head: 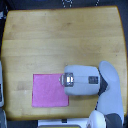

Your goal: Folding a cloth

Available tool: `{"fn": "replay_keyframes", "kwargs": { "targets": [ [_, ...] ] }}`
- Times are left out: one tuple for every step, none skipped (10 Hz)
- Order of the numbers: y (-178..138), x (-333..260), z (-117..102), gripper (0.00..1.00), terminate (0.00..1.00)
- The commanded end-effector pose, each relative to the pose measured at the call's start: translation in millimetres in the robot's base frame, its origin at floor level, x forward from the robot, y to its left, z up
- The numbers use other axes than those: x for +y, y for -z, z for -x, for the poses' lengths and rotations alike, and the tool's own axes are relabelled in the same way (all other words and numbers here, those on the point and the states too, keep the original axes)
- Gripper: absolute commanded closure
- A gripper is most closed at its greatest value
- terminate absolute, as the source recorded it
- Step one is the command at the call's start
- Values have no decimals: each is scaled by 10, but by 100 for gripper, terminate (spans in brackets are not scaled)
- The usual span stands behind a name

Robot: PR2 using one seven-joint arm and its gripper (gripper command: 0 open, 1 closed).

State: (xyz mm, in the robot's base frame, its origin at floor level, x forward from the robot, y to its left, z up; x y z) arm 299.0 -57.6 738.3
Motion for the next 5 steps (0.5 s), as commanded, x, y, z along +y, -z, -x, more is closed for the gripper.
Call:
{"fn": "replay_keyframes", "kwargs": {
  "targets": [
    [-527,101,151,100,0],
    [-532,85,162,100,0],
    [-525,58,193,100,0],
    [-451,71,298,100,0],
    [-414,83,345,100,0]
  ]
}}
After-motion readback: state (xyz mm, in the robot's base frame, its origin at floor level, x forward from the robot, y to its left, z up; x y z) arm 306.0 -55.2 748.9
